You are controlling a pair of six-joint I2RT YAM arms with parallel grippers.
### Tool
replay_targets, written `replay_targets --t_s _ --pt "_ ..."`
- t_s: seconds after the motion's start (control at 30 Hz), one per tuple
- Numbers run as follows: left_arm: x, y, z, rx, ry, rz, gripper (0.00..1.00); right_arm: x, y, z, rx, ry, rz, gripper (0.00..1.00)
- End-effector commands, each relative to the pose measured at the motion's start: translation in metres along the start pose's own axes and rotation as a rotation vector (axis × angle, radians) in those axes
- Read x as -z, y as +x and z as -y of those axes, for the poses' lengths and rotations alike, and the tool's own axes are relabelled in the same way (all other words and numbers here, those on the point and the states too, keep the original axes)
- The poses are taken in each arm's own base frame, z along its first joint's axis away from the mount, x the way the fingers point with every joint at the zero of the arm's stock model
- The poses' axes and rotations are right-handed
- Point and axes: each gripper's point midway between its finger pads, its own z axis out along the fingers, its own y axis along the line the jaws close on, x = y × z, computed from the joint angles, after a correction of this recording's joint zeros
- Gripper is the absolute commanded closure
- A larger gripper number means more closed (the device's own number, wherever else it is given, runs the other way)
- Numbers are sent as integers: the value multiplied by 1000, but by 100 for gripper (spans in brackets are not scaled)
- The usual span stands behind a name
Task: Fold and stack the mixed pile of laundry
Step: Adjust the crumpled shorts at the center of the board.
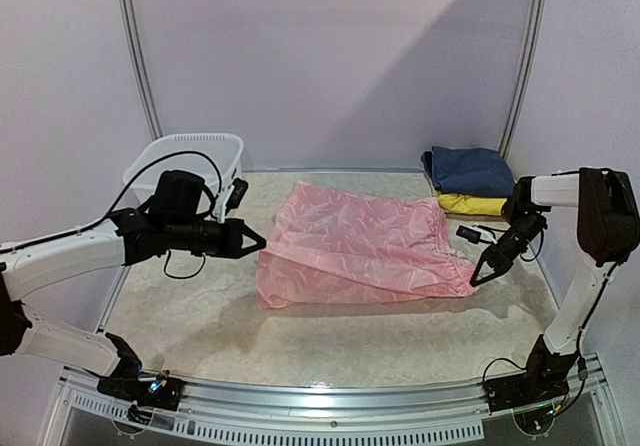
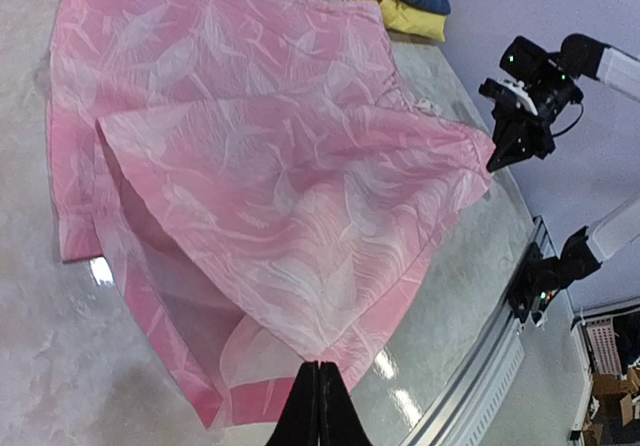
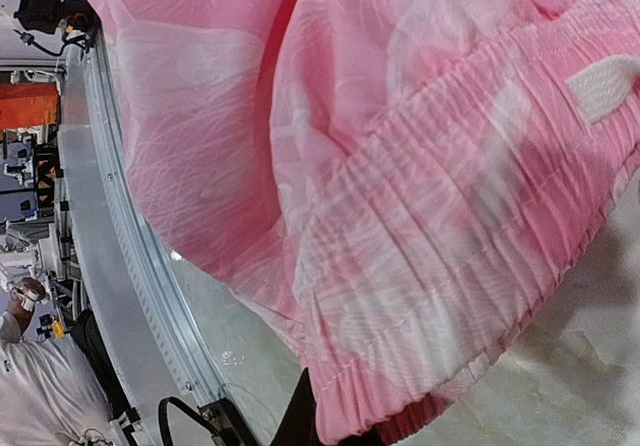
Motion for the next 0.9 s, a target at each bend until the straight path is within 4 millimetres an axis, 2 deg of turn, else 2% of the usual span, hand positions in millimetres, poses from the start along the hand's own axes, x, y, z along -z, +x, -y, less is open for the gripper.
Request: replay_targets --t_s 0.0,0.27,0.33,0.43,0.47,0.53,0.6,0.7,0.77,0.87 --pt "7 57 -7 63 -45 -123 100 10 12 -18 28 -24 -26 97" --pt "28 123 5 149 -16 -186 100 -1 61 -26 33 -24 -160 97" --pt "29 147 5 179 -12 -216 100 -5 72 -28 33 -25 -189 97" --pt "24 170 17 218 44 -245 100 -12 94 -35 38 -43 -250 92" --pt "22 178 22 215 59 -273 98 -13 103 -38 56 -44 -280 89" --pt "23 186 33 162 70 -345 80 -12 119 -46 86 -51 -331 78" --pt "27 181 39 57 36 -393 72 -6 127 -50 132 -11 -360 66" --pt "29 153 39 -103 -42 -393 65 15 121 -56 199 72 -350 60" --pt "22 132 35 -168 -81 -383 62 31 102 -58 230 123 -299 60" --pt "4 91 10 -251 -228 -347 58 57 55 -46 263 236 -162 57"
